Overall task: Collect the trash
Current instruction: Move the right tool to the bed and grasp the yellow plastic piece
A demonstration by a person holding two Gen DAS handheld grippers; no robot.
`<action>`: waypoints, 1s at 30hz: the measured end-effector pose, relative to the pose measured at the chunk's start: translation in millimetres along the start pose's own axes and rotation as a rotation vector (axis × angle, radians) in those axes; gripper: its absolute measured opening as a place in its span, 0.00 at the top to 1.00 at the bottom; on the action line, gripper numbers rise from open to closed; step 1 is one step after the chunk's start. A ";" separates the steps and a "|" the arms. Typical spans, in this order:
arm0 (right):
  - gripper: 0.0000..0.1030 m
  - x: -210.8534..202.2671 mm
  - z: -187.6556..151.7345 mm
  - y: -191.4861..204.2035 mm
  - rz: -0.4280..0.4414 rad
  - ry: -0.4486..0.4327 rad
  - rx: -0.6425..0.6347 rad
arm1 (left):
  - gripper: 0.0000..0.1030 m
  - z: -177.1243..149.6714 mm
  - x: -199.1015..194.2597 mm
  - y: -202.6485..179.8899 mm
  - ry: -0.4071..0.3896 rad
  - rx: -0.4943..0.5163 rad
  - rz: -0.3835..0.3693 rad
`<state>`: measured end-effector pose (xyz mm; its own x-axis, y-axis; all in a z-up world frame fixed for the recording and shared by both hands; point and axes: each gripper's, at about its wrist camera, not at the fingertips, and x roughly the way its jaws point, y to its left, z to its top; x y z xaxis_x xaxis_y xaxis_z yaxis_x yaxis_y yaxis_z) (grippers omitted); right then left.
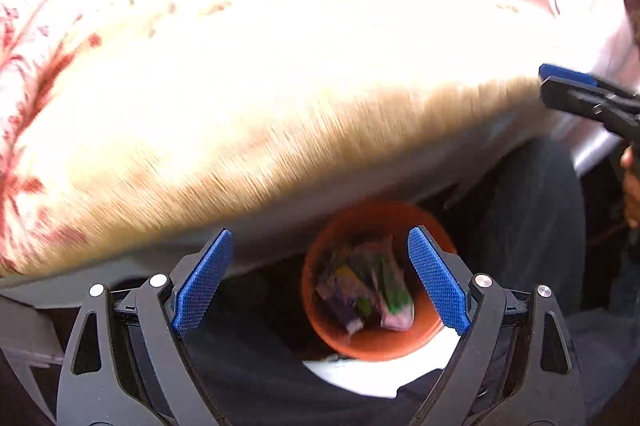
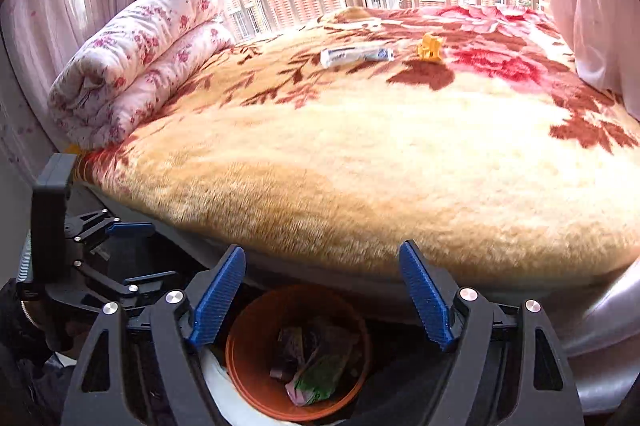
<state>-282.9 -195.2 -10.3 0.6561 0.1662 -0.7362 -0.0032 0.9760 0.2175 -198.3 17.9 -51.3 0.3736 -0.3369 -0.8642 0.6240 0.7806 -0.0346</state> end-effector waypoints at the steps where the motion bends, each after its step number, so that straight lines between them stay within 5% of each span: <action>1: 0.21 0.2 8.3 -2.3 -0.007 -0.013 -0.002 | 0.15 6.1 -6.1 4.5 -0.022 -0.010 0.005; 12: 0.17 35.9 124.9 -48.9 -0.116 -0.110 -0.032 | 0.15 110.5 13.0 26.8 -0.177 -0.058 0.073; 22: 0.17 114.3 204.5 -102.1 -0.197 -0.111 0.023 | 0.15 171.5 69.8 33.4 -0.175 -0.109 0.018; 30: 0.18 180.1 243.4 -124.5 -0.212 -0.071 0.010 | 0.15 203.9 105.4 41.3 -0.166 -0.161 0.070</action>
<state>19.4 -321.0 -14.0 0.6932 -0.0528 -0.7188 0.1475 0.9866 0.0697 6.8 -92.7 -41.4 0.5281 -0.3504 -0.7735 0.4800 0.8746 -0.0685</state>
